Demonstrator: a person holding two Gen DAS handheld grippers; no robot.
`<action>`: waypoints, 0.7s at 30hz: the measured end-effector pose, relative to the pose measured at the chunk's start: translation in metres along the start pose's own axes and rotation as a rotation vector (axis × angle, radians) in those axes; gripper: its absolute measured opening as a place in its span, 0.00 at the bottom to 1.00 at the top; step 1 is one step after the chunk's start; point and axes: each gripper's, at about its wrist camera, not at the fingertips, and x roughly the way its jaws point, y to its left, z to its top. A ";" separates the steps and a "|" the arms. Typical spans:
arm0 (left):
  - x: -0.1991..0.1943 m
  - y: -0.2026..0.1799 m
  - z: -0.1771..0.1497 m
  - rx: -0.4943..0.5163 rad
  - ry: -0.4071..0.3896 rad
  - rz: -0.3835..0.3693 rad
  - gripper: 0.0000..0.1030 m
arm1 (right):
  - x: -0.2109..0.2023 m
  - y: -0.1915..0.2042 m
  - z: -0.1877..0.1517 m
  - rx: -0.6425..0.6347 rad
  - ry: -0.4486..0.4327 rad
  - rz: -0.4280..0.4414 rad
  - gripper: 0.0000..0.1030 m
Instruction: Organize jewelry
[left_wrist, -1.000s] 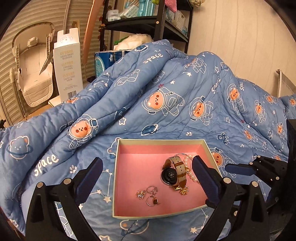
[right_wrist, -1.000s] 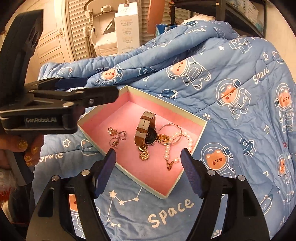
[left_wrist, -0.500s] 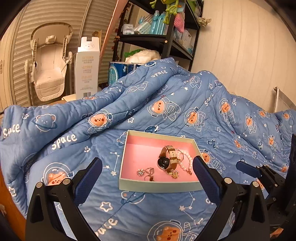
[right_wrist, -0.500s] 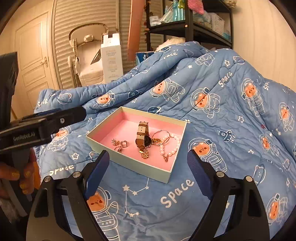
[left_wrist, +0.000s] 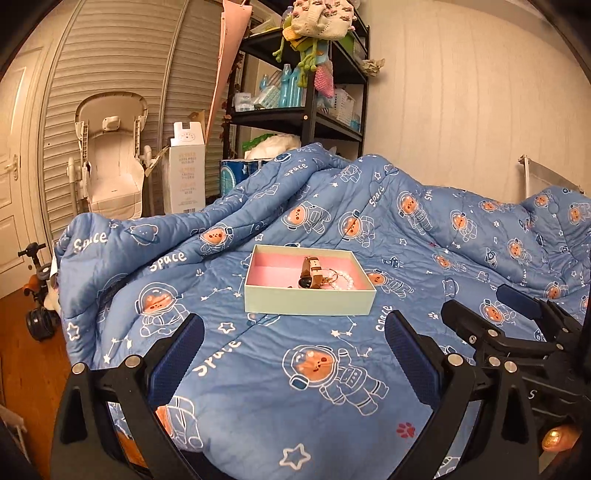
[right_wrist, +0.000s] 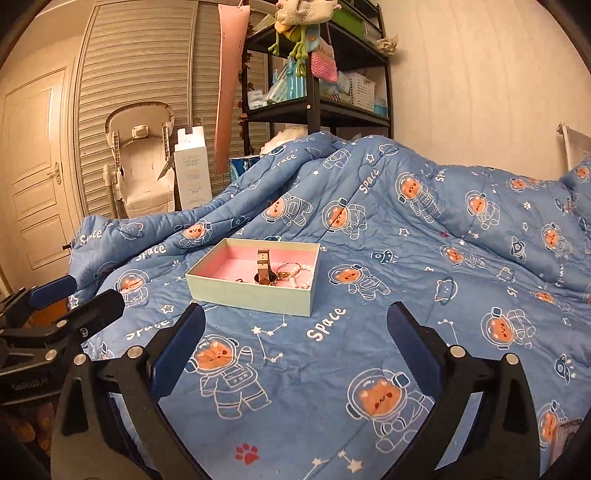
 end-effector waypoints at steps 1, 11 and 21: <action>-0.006 0.000 -0.003 -0.005 -0.002 0.007 0.93 | -0.008 0.001 -0.003 -0.012 -0.013 -0.020 0.94; -0.049 0.002 -0.043 -0.054 -0.016 0.039 0.93 | -0.057 0.005 -0.026 -0.019 -0.043 0.003 0.94; -0.066 -0.001 -0.060 -0.050 -0.058 0.024 0.93 | -0.073 0.012 -0.037 -0.037 -0.086 0.003 0.94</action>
